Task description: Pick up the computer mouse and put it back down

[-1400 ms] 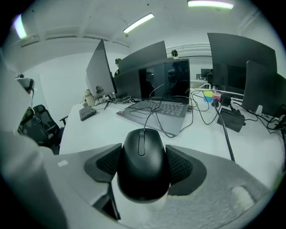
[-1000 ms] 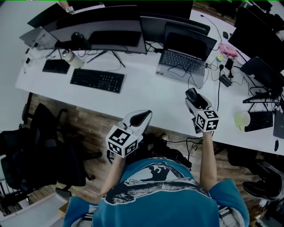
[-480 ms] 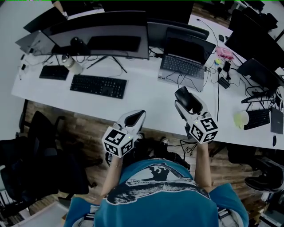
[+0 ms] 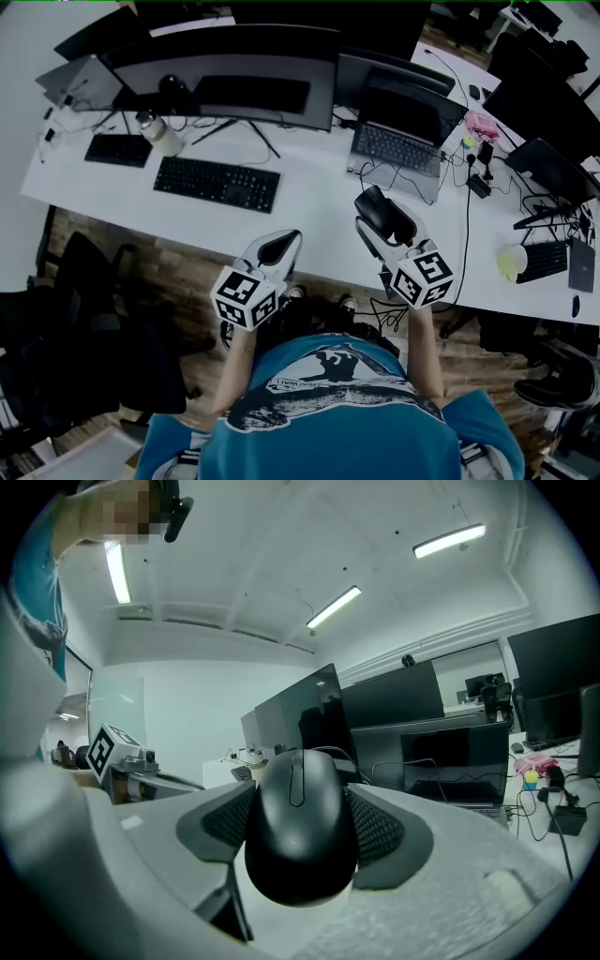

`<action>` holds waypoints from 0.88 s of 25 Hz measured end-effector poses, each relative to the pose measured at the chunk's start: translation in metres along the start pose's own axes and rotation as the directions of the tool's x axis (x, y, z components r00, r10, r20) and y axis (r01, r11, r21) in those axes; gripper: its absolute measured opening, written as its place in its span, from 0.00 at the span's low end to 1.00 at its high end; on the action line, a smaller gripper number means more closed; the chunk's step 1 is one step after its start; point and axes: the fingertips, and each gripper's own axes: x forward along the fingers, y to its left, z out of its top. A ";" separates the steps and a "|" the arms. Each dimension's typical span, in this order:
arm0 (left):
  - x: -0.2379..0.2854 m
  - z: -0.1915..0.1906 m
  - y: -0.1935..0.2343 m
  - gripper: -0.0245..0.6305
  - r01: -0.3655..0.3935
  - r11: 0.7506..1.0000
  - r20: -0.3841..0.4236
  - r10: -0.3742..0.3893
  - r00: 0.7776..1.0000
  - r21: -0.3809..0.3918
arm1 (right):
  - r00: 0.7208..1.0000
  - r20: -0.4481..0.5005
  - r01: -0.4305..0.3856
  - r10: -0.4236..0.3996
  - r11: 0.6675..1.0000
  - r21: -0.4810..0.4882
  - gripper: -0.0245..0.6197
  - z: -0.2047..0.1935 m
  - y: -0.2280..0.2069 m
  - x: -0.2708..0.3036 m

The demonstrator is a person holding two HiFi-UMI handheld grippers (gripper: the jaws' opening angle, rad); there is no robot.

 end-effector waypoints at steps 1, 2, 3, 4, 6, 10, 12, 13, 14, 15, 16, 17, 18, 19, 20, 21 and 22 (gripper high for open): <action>-0.002 0.001 0.003 0.06 -0.003 1.000 0.003 0.003 1.000 -0.001 | 1.000 -0.008 -0.007 0.007 1.000 -0.003 0.51 -0.002 0.002 0.006; -0.004 0.001 0.006 0.06 -0.006 1.000 0.006 0.006 1.000 -0.002 | 1.000 -0.016 -0.015 0.015 1.000 -0.006 0.51 -0.003 0.004 0.012; -0.007 0.001 0.009 0.06 -0.011 1.000 0.009 0.011 1.000 -0.004 | 0.999 -0.024 -0.024 0.024 1.000 -0.009 0.51 -0.005 0.007 0.019; -0.010 0.001 0.012 0.06 -0.017 1.000 0.012 0.017 1.000 -0.006 | 0.999 -0.032 -0.034 0.033 0.999 -0.011 0.51 -0.007 0.010 0.027; -0.016 0.002 0.020 0.06 -0.030 0.999 0.016 0.030 0.999 -0.010 | 0.997 -0.047 -0.057 0.056 0.998 -0.011 0.51 -0.011 0.016 0.044; -0.029 0.002 0.036 0.06 -0.055 0.998 0.024 0.056 0.998 -0.017 | 0.991 -0.089 -0.100 0.098 0.995 -0.019 0.51 -0.024 0.029 0.082; -0.037 0.002 0.044 0.06 -0.073 0.997 0.030 0.074 0.997 -0.021 | 0.987 -0.113 -0.117 0.114 0.993 -0.022 0.51 -0.034 0.035 0.102; -0.041 0.002 0.049 0.06 -0.083 0.996 0.032 0.084 0.996 -0.024 | 0.985 -0.126 -0.123 0.120 0.992 -0.019 0.51 -0.041 0.038 0.111; -0.046 0.002 0.053 0.06 -0.093 0.995 0.035 0.094 0.995 -0.028 | 0.982 -0.140 -0.128 0.125 0.992 -0.014 0.51 -0.048 0.041 0.121; -0.050 0.002 0.057 0.06 -0.102 0.994 0.036 0.103 0.994 -0.031 | 0.980 -0.155 -0.131 0.129 0.991 -0.008 0.51 -0.055 0.043 0.130; -0.054 0.002 0.061 0.06 -0.110 0.993 0.038 0.111 0.993 -0.033 | 0.977 -0.170 -0.133 0.131 0.991 0.000 0.51 -0.063 0.045 0.139; -0.058 0.002 0.064 0.06 -0.118 0.992 0.041 0.119 0.992 -0.035 | 0.973 -0.187 -0.132 0.132 0.991 0.009 0.51 -0.072 0.047 0.148; -0.062 0.002 0.068 0.06 -0.126 0.991 0.043 0.127 0.991 -0.038 | 0.970 -0.204 -0.131 0.132 0.991 0.017 0.51 -0.081 0.048 0.156; -0.066 0.002 0.072 0.06 -0.134 0.990 0.045 0.136 0.990 -0.040 | 0.966 -0.222 -0.129 0.132 0.991 0.025 0.51 -0.090 0.050 0.163; -0.070 0.002 0.075 0.06 -0.142 0.989 0.046 0.144 0.988 -0.043 | 0.962 -0.241 -0.127 0.131 0.991 0.033 0.51 -0.100 0.051 0.171; -0.074 0.001 0.079 0.06 -0.151 0.988 0.047 0.153 0.987 -0.046 | 0.957 -0.261 -0.123 0.130 0.991 0.042 0.51 -0.109 0.051 0.178; -0.077 0.000 0.082 0.06 -0.158 0.986 0.047 0.160 0.986 -0.050 | 0.951 -0.282 -0.118 0.128 0.992 0.051 0.51 -0.120 0.052 0.184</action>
